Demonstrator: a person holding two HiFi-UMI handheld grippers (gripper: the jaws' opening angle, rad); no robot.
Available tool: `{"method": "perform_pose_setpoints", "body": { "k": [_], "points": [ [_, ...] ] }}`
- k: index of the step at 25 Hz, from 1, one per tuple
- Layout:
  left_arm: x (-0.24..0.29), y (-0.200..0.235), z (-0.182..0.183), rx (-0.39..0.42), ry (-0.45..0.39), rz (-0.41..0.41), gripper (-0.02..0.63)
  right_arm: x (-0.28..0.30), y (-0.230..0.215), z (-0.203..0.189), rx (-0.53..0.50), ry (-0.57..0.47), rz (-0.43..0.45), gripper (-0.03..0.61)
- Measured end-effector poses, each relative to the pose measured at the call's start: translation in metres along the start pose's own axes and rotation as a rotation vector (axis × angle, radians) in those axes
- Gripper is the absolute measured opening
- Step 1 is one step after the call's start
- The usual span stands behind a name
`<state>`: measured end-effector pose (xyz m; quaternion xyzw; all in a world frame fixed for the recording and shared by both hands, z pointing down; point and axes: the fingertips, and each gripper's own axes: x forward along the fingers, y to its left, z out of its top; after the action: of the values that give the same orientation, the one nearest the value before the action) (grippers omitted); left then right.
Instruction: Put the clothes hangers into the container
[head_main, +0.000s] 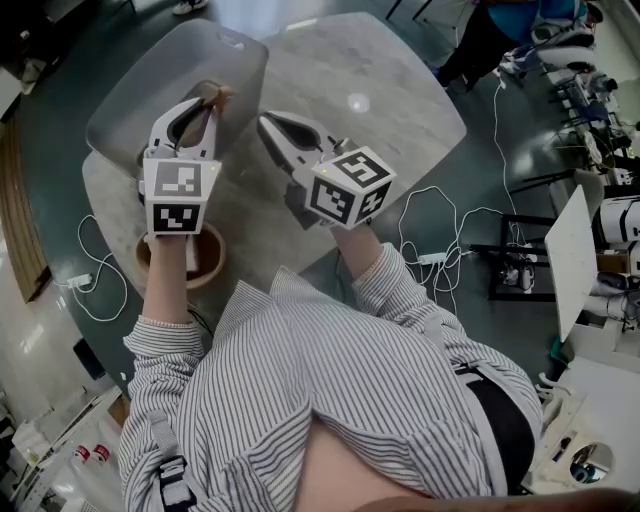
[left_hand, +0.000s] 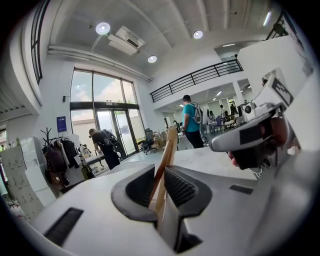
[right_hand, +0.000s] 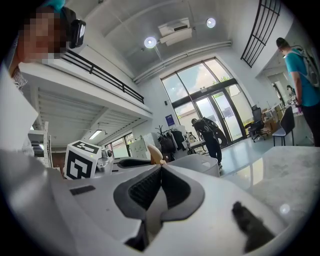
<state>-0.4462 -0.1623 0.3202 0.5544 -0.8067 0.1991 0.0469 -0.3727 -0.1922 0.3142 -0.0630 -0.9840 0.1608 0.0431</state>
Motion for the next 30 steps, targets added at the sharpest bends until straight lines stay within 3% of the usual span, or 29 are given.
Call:
{"method": "perform_pose_setpoints", "body": {
  "k": [13, 24, 30],
  "points": [
    [0.003, -0.007, -0.018, -0.003, 0.046, -0.017, 0.061, 0.0, 0.002, -0.001, 0.002, 0.003, 0.001, 0.015],
    [0.002, -0.006, -0.019, -0.007, 0.059, 0.016, 0.069, -0.003, 0.003, 0.003, -0.011, 0.001, 0.005, 0.015],
    [-0.002, -0.009, -0.017, -0.026, 0.047, 0.018, 0.12, -0.005, 0.009, 0.002, -0.019, 0.005, 0.008, 0.015]
  ]
}}
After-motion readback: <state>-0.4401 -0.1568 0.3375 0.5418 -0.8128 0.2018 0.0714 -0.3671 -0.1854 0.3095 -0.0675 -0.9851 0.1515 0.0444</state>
